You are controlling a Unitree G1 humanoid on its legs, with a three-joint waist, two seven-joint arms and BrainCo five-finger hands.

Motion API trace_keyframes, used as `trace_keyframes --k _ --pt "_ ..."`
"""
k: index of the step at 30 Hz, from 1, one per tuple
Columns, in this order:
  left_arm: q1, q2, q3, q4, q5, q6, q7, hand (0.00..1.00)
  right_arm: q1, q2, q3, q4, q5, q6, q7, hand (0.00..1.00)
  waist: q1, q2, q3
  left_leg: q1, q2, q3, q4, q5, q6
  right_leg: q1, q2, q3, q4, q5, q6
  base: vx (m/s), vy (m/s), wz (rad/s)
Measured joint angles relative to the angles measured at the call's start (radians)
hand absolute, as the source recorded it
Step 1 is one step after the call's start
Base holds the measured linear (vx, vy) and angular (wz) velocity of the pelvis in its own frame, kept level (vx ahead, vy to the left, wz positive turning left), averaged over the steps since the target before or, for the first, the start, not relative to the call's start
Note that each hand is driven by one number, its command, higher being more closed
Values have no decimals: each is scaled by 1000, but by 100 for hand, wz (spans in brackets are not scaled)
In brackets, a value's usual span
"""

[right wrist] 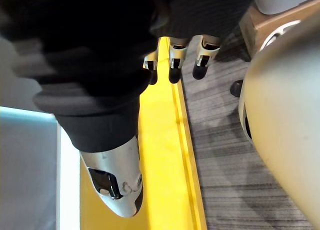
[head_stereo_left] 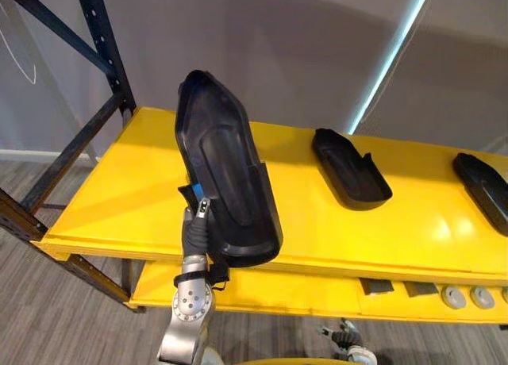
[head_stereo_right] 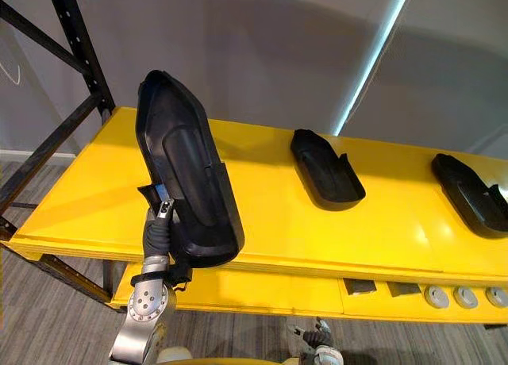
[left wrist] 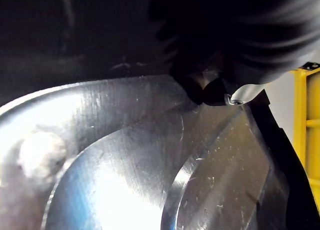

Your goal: Walk over and take plastic housings, then place them on the shelf

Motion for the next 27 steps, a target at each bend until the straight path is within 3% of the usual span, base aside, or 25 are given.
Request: trace_keyframes --k 1,2,3,4,5,8,13,27 --pt "1 -9 -1 -1 3 1 -6 100 15 0 9 -27 1 -2 2 0 3 1 0 17 -4 17 -3 3 6 -20 62 44 138 -154 45 -156 110 -32" --pt "0 -16 -2 -11 6 1 -10 100 30 3 32 -50 2 -4 4 0 2 -4 0 27 -7 20 -6 4 10 -25 146 111 189 -280 51 -101 24 -31" --pt "0 -18 -5 -17 12 1 -11 100 35 6 39 -56 3 -8 6 0 1 -7 -1 28 -17 22 -8 5 11 -25 185 148 188 -332 35 -68 -43 1" --pt "-5 -31 -20 -19 23 1 -13 100 37 2 38 -71 4 -9 15 0 -6 1 4 26 -30 9 -8 8 16 -30 249 258 184 -375 9 -39 -54 26" --pt "-4 -42 -36 -20 37 2 -14 100 42 -7 37 -81 7 -9 15 0 -11 4 2 29 -42 -5 -24 17 23 -23 272 302 178 -377 -5 -19 -46 29" --pt "-6 -63 -51 -23 67 3 -18 100 64 0 35 -112 16 -10 15 0 -3 14 -3 36 -56 -26 -64 65 8 0 263 269 159 -365 -31 39 -27 31" --pt "4 -65 -16 -30 73 3 -27 100 80 21 36 -122 15 -10 16 0 4 1 -10 91 -44 -25 -142 108 -5 57 276 247 87 -337 -49 64 -52 13" --pt "43 -64 59 -35 77 7 -37 100 100 19 38 -116 -9 -9 17 0 3 18 -57 144 -23 119 -276 175 12 118 307 335 -210 -125 -30 -56 45 -26"
